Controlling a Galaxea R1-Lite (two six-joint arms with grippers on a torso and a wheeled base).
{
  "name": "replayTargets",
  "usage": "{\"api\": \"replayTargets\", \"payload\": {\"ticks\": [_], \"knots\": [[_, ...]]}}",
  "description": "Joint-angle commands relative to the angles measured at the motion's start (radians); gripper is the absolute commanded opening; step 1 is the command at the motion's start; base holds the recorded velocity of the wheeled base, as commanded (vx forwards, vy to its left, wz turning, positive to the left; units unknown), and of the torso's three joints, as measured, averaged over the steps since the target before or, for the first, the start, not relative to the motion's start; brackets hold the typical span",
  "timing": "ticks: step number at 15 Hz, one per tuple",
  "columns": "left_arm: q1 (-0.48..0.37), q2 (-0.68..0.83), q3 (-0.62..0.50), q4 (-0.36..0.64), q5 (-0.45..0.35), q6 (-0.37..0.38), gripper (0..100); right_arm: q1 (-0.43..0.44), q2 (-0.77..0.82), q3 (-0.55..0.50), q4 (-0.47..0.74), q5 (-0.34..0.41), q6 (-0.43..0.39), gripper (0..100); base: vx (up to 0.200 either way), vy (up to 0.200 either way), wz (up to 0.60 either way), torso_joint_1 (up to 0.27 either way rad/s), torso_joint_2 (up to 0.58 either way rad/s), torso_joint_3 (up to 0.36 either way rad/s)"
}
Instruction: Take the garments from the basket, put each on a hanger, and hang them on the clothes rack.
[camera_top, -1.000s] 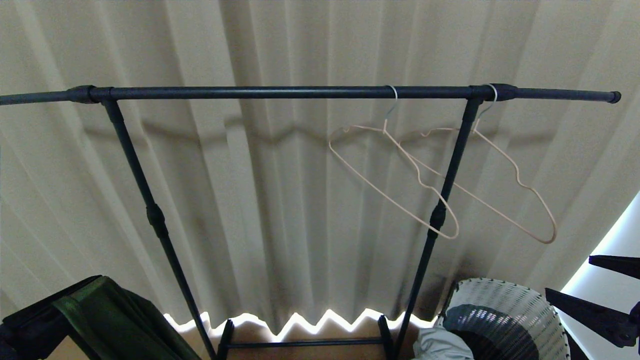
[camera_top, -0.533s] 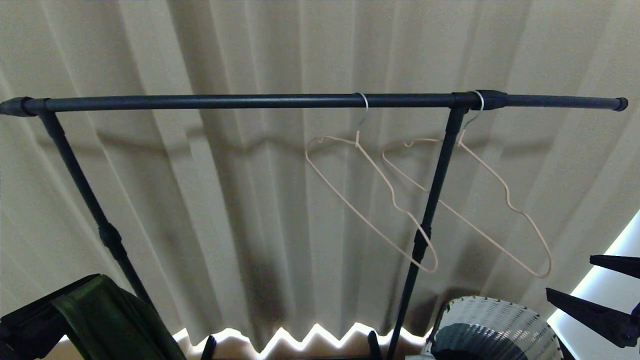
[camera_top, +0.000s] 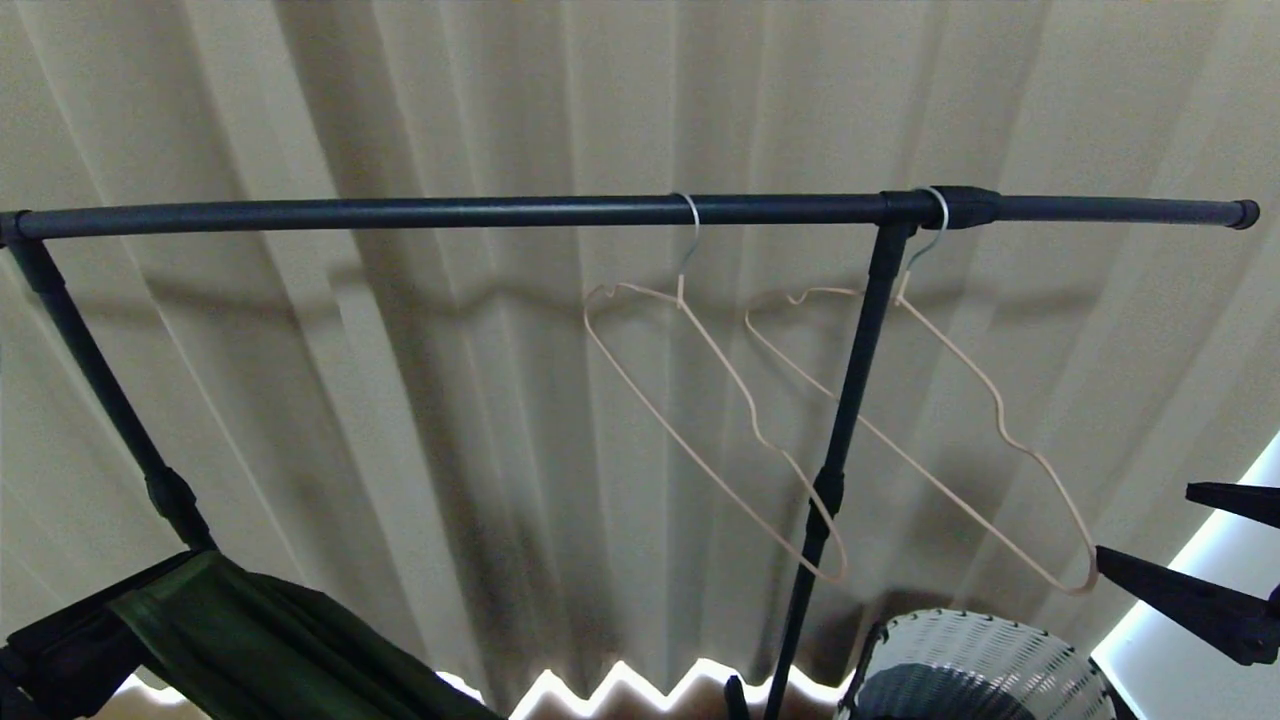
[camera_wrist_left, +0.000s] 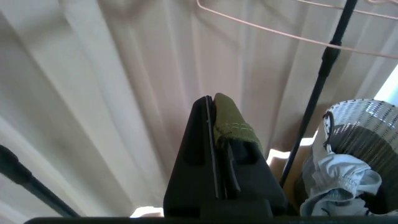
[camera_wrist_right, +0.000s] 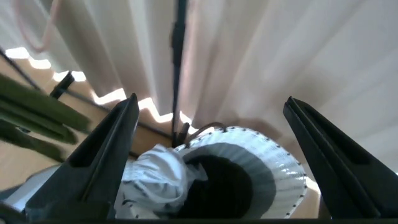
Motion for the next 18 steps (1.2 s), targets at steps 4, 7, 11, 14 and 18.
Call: {"api": "replayTargets", "payload": {"ticks": [4, 7, 11, 14, 18], "knots": [[0.0, 0.001, 0.006, -0.001, 0.001, 0.003, 0, 0.036, 0.192, -0.196, 0.011, -0.01, 0.002, 100, 0.0, 0.0, 0.0, 0.0, 0.0, 0.0], [0.002, 0.002, 0.008, 0.001, 0.001, 0.001, 0, 0.085, 0.323, -0.284, 0.014, -0.087, 0.002, 100, 0.0, 0.0, 0.0, 0.0, 0.0, 0.0], [0.002, 0.002, 0.008, 0.001, 0.002, 0.0, 0, 0.126, 0.454, -0.357, 0.013, -0.136, 0.007, 100, 0.0, 0.0, 0.0, 0.0, 0.0, 0.0], [0.003, 0.004, 0.008, 0.004, 0.001, -0.002, 0, 0.146, 0.519, -0.402, 0.014, -0.16, 0.064, 100, 0.0, 0.0, 0.0, 0.0, 0.0, 0.0], [0.003, 0.004, 0.008, 0.006, 0.002, -0.002, 0, 0.149, 0.548, -0.42, 0.013, -0.16, 0.078, 100, 0.0, 0.0, 0.0, 0.0, 0.0, 0.0]]}}
